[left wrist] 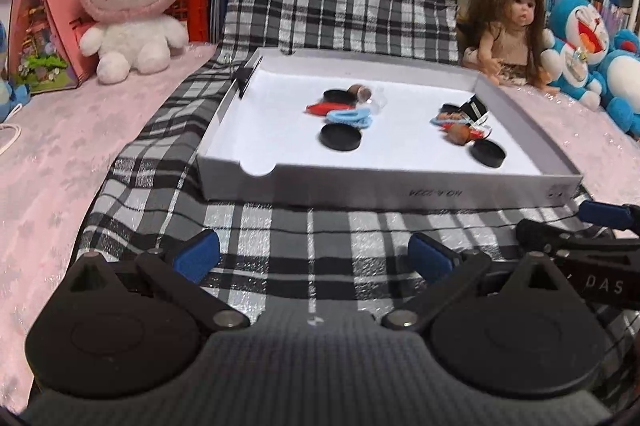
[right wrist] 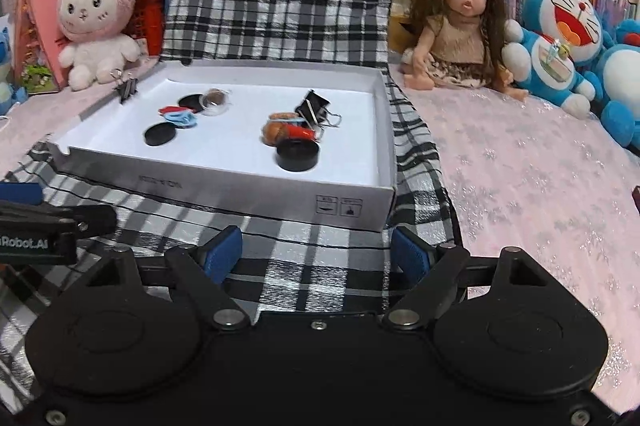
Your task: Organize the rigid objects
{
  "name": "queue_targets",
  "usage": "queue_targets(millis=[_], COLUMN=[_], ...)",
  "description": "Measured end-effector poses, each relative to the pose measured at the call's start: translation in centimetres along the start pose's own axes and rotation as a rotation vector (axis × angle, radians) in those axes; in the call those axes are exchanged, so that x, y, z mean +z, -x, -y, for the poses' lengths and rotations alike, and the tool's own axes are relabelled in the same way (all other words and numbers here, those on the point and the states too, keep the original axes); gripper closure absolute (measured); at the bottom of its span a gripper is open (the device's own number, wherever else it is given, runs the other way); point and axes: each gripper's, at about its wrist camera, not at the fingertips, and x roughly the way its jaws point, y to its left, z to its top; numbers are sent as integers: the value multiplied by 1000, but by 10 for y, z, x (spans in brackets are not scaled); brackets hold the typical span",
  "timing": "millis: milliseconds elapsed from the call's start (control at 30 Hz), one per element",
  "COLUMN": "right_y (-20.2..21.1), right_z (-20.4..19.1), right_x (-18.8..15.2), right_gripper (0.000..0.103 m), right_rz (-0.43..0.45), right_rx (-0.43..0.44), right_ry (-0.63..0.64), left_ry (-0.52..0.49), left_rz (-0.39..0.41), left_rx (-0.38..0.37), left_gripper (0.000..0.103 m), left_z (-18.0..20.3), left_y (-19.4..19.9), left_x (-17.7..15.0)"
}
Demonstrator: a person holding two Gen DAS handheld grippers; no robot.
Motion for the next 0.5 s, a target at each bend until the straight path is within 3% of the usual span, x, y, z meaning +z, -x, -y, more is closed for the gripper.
queue_targets(millis=[167,500], right_y=[-8,-9], right_z=[5,3], right_x=[-4,-6], right_gripper=[15,12], right_rz=[9,17], right_rx=[-13,-16], right_ry=[-27,-27], left_ry=[-10,-18], left_rz=[9,25], left_rx=[16,18], left_gripper=[0,0], left_z=[0,0], left_y=[-3,-3], left_x=[-4,-6])
